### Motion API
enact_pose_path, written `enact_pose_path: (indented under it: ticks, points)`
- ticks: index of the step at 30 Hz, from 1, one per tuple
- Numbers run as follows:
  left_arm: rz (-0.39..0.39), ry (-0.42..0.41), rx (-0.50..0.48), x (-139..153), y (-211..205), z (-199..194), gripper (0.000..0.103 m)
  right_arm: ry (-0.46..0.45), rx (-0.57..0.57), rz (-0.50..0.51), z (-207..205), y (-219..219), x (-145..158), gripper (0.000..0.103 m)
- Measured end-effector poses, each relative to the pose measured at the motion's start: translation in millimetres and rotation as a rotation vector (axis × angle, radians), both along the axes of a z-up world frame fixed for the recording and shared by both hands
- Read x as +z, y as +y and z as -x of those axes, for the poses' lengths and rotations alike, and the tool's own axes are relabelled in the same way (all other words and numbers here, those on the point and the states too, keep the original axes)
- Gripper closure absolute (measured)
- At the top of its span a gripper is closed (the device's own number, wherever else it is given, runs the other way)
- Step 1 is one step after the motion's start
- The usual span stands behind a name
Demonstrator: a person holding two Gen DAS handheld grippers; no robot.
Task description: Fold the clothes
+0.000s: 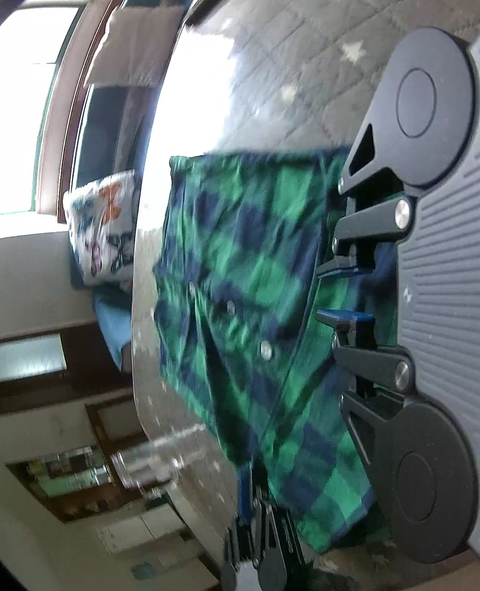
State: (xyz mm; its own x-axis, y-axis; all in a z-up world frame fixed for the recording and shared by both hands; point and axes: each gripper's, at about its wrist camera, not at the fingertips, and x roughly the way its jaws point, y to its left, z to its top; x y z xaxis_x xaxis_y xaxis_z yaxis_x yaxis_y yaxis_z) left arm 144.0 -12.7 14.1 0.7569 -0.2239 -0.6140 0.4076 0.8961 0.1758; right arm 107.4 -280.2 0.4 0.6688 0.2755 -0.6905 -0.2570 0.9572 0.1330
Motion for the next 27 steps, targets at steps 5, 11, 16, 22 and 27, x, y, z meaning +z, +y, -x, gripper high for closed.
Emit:
enact_pose_path:
  ticks: [5, 11, 16, 22, 27]
  points:
    - [0.012, 0.001, -0.091, -2, -24, 17, 0.074, 0.018, 0.053, 0.015, 2, 18, -7, 0.083]
    - [-0.022, -0.008, -0.181, -10, -43, 42, 0.067, 0.016, 0.11, 0.057, 29, 26, -8, 0.071]
    - [-0.062, -0.024, -0.219, -18, -45, 60, 0.066, 0.02, 0.109, 0.062, 50, 19, -7, 0.069]
    - [-0.052, -0.046, -0.221, -9, -40, 70, 0.066, 0.009, 0.082, 0.052, 67, 6, 0, 0.069]
    - [-0.019, -0.043, -0.225, -5, -48, 69, 0.065, 0.019, 0.0, 0.006, 63, -9, -6, 0.069]
